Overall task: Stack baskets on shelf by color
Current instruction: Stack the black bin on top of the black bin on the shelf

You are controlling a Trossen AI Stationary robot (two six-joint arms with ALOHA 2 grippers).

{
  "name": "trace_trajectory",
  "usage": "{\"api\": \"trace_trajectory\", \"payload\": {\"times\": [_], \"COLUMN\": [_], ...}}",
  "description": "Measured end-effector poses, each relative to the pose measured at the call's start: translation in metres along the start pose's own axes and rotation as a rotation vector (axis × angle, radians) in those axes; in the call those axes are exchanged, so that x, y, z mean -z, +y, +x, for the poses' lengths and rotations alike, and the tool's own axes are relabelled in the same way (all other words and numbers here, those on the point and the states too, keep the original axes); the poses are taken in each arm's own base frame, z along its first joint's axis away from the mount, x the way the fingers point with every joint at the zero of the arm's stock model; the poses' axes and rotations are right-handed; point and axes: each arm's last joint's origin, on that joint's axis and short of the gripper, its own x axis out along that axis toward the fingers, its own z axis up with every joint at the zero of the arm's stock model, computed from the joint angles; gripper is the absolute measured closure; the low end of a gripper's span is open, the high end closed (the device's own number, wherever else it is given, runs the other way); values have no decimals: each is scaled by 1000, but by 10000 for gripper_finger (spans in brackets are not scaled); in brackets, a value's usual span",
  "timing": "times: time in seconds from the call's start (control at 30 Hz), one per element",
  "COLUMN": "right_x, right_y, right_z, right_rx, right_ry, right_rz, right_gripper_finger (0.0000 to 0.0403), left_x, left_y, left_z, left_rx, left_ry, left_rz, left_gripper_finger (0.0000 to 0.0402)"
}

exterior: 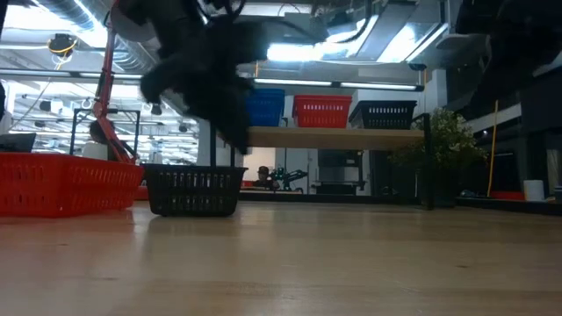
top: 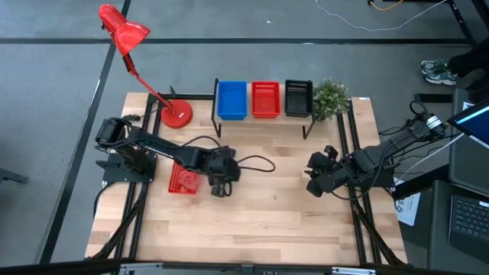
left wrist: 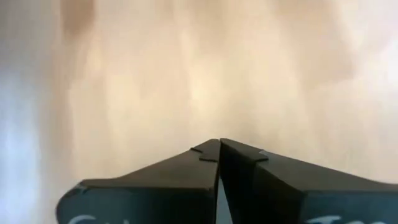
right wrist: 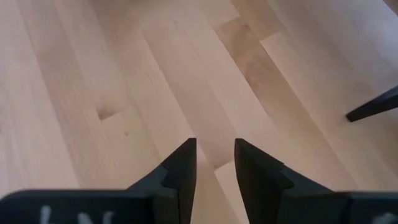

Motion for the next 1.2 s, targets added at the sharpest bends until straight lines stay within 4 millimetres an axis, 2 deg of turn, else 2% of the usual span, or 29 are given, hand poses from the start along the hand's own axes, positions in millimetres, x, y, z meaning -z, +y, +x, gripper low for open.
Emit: {"api": "trace_trajectory", "payload": {"times": [0.1,0.2,0.3,0.43,0.53,0.7,0.77,0.83,0.9,1.0,1.1,1.2], "right_x": [-1,-2,-2,-2,-2,-2,-3,-4,-4,-4,-5,-5], "right_y": [0,1,2,2,2,2,3,4,4,4,5,6], "right_z": [0,0,0,0,0,0,0,0,0,0,0,0], "right_rx": [7,0,-10,-11,-5,-8,-13,-23,-23,-25,-36,-48], "right_ry": [-22,-30,-34,-30,-34,-37,-41,-51,-51,-52,-61,-56], "right_rz": [5,12,17,15,-5,-1,1,4,3,8,18,21], "right_gripper_finger": [295,295,295,295,295,295,295,295,295,295,295,295], "left_x": [-18,-26,-37,-45,-30,7,11,1,-24,-65,-82,-83], "left_y": [-7,-15,-21,-28,-27,-28,-31,-32,-33,-36,-34,-27], "left_z": [15,20,7,-27,-31,3,19,36,49,52,42,30], "left_rx": [17,-21,-95,-140,-113,-88,-61,-28,21,31,11,-43], "left_ry": [-161,-143,-79,93,274,413,384,236,-19,-296,-285,-181], "left_rz": [-15,24,60,98,75,68,61,56,56,90,148,169], "left_gripper_finger": [399,401,401,401,401,401,401,401,401,401,401,401]}}
